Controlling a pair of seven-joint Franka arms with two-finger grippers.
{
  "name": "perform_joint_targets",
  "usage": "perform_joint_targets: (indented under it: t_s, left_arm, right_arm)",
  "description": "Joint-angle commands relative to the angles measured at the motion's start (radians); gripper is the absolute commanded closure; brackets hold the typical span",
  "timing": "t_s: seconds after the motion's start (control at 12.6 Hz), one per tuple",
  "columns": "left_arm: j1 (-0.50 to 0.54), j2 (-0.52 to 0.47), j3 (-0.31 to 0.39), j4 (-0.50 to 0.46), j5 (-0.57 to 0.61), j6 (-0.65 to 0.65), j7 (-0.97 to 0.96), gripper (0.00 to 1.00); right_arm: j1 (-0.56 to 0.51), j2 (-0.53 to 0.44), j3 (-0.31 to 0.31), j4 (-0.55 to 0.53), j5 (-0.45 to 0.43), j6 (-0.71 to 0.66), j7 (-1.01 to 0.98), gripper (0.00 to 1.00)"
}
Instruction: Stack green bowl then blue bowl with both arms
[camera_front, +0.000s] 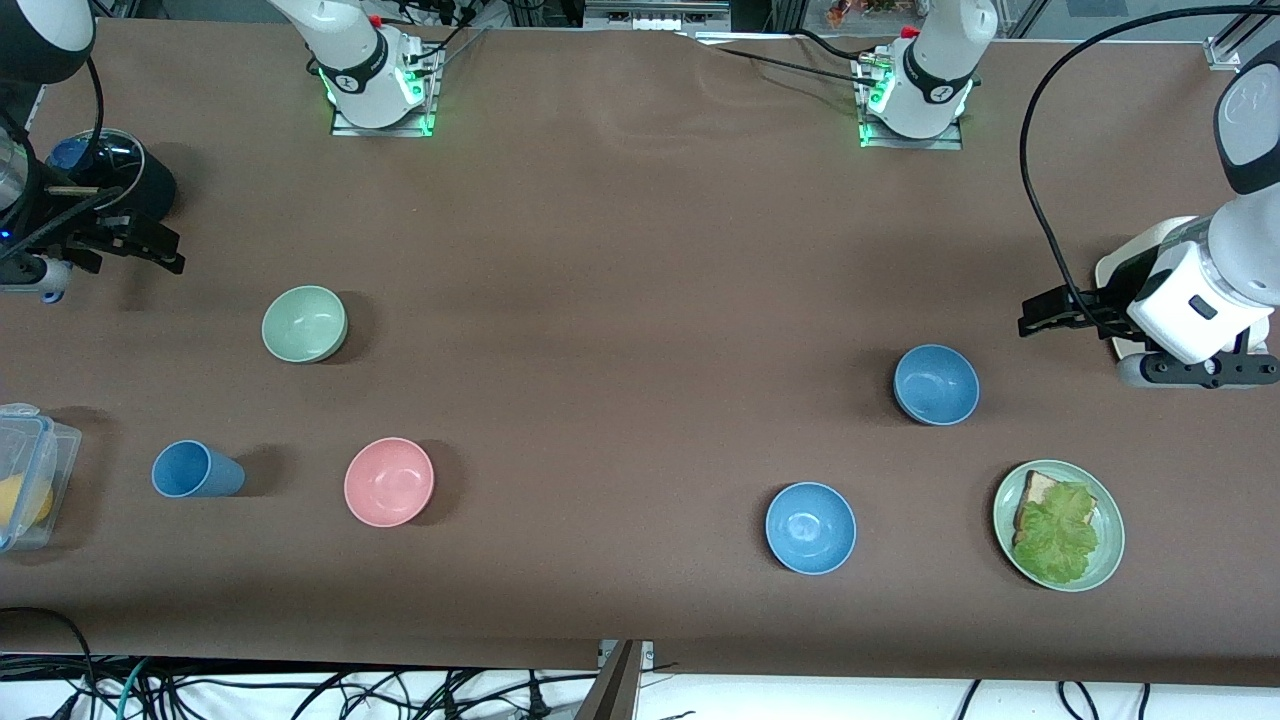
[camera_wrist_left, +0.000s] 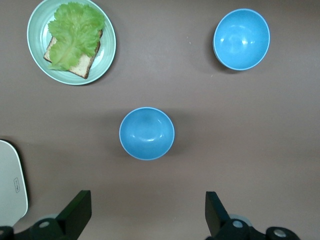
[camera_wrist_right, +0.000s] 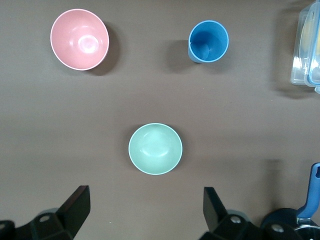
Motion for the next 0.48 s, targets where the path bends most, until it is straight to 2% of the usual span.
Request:
perform_joint_targets:
  t_s: [0.0,0.4]
  left_arm:
    - [0.002,0.02,-0.001,0.038,0.012,-0.003,0.019,0.0]
    - [-0.007,0.02,-0.005,0.046,0.01,-0.003,0.018,0.0]
  right_arm:
    - [-0.007,0.022,0.01,0.026,-0.014,-0.006,0.004,0.0]
    - [-0.009,0.02,0.009,0.026,-0.006,-0.023,-0.005,0.0]
